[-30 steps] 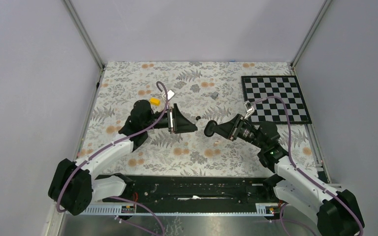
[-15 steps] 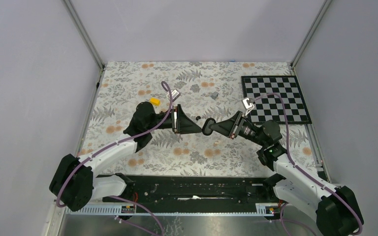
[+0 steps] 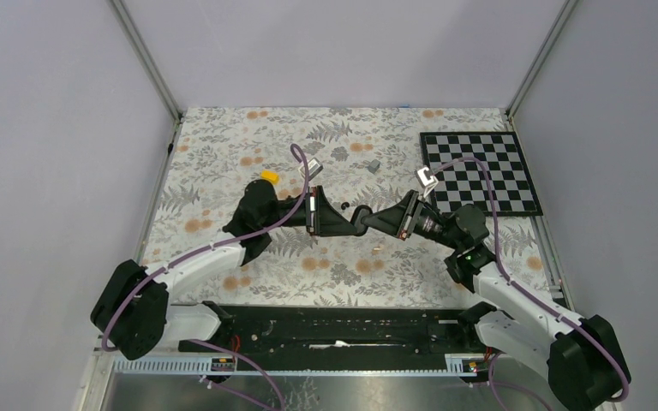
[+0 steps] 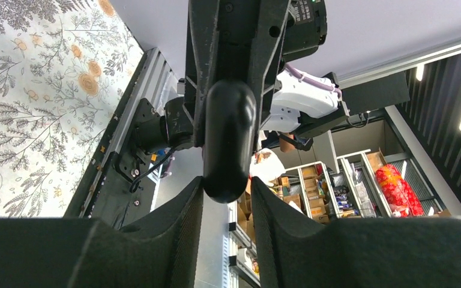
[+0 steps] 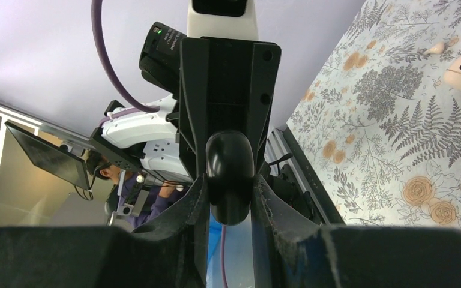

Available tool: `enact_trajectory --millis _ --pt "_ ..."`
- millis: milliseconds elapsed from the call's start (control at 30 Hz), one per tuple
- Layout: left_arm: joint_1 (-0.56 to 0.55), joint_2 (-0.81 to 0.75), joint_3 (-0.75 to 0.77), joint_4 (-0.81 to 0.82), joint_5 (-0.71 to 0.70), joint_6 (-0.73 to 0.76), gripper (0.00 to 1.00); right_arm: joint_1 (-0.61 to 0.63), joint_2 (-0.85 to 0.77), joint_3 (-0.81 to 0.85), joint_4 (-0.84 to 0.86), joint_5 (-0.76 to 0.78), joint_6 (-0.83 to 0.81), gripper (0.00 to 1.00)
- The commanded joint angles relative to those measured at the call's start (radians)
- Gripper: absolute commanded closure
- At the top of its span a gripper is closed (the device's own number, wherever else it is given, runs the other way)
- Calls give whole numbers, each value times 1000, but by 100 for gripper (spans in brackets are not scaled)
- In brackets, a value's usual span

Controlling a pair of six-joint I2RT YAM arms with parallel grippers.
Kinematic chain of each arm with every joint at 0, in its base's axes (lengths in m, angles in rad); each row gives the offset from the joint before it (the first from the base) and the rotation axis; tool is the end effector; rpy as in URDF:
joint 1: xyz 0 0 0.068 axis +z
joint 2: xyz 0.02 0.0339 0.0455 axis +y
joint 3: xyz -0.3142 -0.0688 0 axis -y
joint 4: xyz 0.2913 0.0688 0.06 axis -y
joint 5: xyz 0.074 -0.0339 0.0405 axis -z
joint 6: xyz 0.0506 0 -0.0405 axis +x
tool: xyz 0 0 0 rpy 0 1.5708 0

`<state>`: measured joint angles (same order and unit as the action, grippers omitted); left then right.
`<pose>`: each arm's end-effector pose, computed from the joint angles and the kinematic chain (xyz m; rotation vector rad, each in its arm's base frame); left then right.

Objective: Insert the wireless bluetooth earbuds into the charging case
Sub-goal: Open the charging case.

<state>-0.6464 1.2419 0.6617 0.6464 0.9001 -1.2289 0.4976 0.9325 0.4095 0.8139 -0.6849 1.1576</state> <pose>0.2158 -0.2125 0.3083 0.3666 1.9560 -2.0287 0.1812 0.1348 0.3048 -0.1867 1.5940 1.7809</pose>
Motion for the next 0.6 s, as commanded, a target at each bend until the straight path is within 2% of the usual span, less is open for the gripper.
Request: enact_trajectory --millis 0,167,233,367,400,567 --pt "-7 11 39 119 -12 -24 65 6 8 51 46 -46 2 100" --pt "-7 15 36 151 -18 -47 66 6 10 62 27 -67 -7 100" --pt "-7 15 37 153 -23 -48 73 6 10 62 27 -80 -9 100" --pt "-6 18 35 204 -16 -87 97 6 6 42 43 -100 -7 100" --pt "-6 20 32 229 -13 -112 100 6 8 36 48 -108 -9 100" --pt "0 7 16 327 -8 -186 100 6 15 5 50 -106 -17 100"
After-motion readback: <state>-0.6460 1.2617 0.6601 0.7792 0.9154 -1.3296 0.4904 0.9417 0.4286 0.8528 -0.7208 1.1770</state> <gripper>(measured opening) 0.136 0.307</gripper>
